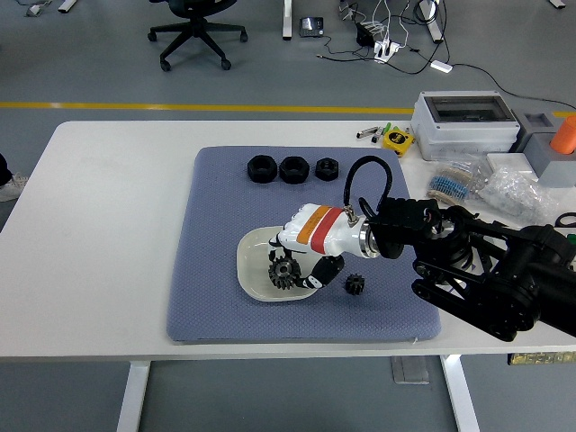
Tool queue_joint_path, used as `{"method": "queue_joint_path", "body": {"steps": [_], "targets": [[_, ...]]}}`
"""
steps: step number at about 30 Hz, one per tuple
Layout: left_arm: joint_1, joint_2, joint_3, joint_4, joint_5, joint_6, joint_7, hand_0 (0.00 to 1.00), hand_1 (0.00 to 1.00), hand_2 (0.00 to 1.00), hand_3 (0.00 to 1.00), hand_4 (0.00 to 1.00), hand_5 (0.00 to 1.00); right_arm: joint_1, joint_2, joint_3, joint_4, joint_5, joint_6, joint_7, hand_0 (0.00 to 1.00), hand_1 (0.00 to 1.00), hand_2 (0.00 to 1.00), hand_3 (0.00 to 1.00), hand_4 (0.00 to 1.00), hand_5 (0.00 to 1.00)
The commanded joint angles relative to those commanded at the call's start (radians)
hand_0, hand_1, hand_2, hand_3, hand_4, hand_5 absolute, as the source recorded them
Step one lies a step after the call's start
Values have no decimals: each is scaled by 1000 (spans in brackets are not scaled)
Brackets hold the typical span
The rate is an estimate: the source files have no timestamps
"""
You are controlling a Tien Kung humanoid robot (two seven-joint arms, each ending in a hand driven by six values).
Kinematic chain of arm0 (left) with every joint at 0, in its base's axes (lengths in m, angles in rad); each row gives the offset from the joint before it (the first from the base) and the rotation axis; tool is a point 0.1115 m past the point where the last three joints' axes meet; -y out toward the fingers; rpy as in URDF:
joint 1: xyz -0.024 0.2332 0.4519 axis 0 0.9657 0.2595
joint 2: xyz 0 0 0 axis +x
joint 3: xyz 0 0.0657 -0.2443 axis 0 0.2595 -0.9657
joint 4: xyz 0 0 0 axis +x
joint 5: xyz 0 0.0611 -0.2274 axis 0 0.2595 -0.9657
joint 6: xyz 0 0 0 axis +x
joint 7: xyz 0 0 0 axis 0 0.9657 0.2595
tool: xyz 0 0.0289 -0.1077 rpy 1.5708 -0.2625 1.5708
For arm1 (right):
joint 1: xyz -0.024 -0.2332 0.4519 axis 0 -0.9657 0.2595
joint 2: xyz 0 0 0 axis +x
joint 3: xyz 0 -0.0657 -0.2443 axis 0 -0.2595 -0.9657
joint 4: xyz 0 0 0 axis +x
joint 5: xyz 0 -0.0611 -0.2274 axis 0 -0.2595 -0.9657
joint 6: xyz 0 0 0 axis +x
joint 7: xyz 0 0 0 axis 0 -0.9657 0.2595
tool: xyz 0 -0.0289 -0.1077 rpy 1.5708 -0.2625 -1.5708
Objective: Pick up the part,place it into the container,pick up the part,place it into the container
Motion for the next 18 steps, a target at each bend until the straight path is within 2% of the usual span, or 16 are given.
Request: {"method": "queue_joint_path", "body": {"steps": [4, 5, 10, 11, 16, 17, 18], "targets": [[0, 0, -2, 0, 2, 0, 1, 741, 697, 646, 584, 641, 621, -2, 5, -3, -14, 1, -11, 0, 172, 276, 667, 797, 998, 412], [0, 0, -2, 0, 2, 0, 1, 743, 697, 646, 584, 641, 622, -2, 5, -1, -16, 1, -15, 0, 182, 285, 709, 861, 998, 424], [-1, -1, -1, 0, 0, 0, 0, 743, 697, 646, 584, 641, 622, -7, -3, 32, -19, -1, -28, 1, 182, 285, 709, 861, 998, 424], [-1, -1, -1, 0, 0, 0, 0, 742, 697, 646, 584, 641, 622, -7, -10, 48, -15, -4, -27, 1, 185, 284, 704, 837, 998, 449], [-4, 0, 3, 0, -7, 1, -1, 742, 697, 646, 584, 641, 622, -6, -52, 89, 9, -17, -6, -2, 185, 284, 704, 837, 998, 449], [-5, 0, 4, 0, -9, 1, -2, 742, 695, 644, 584, 642, 622, -9, -64, 96, 17, -17, 1, -2, 183, 283, 684, 752, 998, 435], [-6, 0, 6, 0, -11, 1, -3, 742, 695, 644, 584, 642, 622, -11, -76, 102, 23, -15, 5, -1, 183, 283, 684, 752, 998, 435]]}}
